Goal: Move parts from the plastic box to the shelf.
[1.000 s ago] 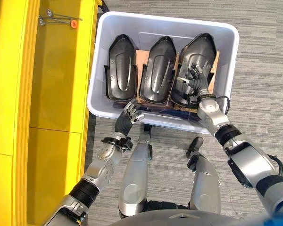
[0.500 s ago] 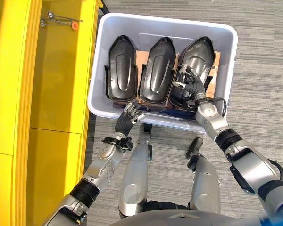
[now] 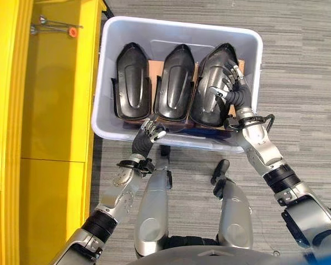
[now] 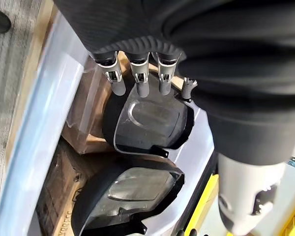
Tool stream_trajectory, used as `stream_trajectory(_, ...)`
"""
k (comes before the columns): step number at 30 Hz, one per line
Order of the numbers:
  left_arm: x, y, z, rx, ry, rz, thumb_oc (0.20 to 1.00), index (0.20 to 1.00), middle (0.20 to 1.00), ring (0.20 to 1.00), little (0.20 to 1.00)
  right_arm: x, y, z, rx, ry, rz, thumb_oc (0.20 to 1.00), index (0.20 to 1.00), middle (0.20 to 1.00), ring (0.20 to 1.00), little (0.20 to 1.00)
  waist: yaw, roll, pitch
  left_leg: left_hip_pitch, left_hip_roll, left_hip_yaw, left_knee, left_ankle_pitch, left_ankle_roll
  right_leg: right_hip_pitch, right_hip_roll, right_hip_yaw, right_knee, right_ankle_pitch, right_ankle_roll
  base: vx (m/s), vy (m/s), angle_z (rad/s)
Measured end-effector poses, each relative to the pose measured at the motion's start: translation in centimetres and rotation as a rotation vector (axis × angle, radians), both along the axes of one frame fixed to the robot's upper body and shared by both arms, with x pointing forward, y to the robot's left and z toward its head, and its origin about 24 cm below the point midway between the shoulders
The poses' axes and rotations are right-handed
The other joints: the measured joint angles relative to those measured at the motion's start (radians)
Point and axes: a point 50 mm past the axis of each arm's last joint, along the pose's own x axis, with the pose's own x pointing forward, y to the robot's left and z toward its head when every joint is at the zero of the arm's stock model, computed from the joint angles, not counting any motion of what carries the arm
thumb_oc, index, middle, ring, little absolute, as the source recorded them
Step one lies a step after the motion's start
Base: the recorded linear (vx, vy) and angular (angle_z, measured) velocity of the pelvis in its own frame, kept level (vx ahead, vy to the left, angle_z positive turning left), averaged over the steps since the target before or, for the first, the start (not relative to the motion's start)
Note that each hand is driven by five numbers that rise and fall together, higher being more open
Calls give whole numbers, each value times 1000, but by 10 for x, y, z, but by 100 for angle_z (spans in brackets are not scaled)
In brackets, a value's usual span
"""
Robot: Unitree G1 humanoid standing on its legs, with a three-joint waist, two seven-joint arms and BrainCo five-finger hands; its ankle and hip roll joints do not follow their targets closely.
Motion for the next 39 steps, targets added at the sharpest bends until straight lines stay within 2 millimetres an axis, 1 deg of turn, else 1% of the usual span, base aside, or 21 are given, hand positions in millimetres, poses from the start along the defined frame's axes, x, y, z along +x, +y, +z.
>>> stream_trajectory(5,0,1,0,0,2,8,1000,1000,1000,1000,1000,-9,2,1,32,-28,18,1000,1000,1000,1000,1000,-5,0,0,0,0,1,0,0,1,0,0,0,-1,0,0,0,0,0)
stream_trajectory(8,0,2,-1,0,3,9,1000,1000,1000,1000,1000,-11,2,-5,58,-12,13,1000,1000,1000,1000,1000,-6,0,0,0,0,2,0,-1,1,-1,0,2,-1,0,0,19,-3,-1)
stream_trajectory(15,0,2,0,-1,3,12,1000,1000,1000,1000,1000,-8,5,-19,85,42,-6,1000,1000,1000,1000,1000,-11,-3,0,1,5,14,2,-4,1,-7,9,23,-13,9,2,17,-5,-6)
stream_trajectory(20,0,2,-1,-1,3,12,1000,1000,1000,1000,1000,-6,1,-27,108,82,-43,1000,1000,1000,1000,1000,-14,-3,0,9,6,16,2,-4,1,2,10,24,-15,10,2,0,0,0)
stream_trajectory(26,-1,2,-1,-1,5,11,1000,1000,1000,1000,1000,-5,-4,-27,129,86,-75,1000,1000,1000,1000,1000,-16,-2,0,25,8,20,2,-4,1,14,10,24,-12,12,1,-20,3,0)
stream_trajectory(28,-1,2,-2,-1,7,13,1000,1000,1000,1000,1000,-5,-7,-31,134,100,-97,1000,1000,1000,1000,1000,-18,-2,0,30,8,20,2,-14,3,17,3,24,-13,4,-6,-25,2,-2)
stream_trajectory(34,-2,3,-3,-1,12,15,1000,1000,1000,1000,1000,-6,-24,-31,195,87,-184,1000,1000,1000,1000,1000,-19,-2,0,29,7,24,1,-14,4,14,1,26,-14,3,-6,0,0,0)
stream_trajectory(39,-2,3,-3,-1,12,14,1000,1000,1000,1000,1000,-6,-26,-31,203,86,-202,1000,1000,1000,1000,1000,-20,-2,0,28,7,28,1,-13,0,13,1,26,-14,7,0,0,0,0)
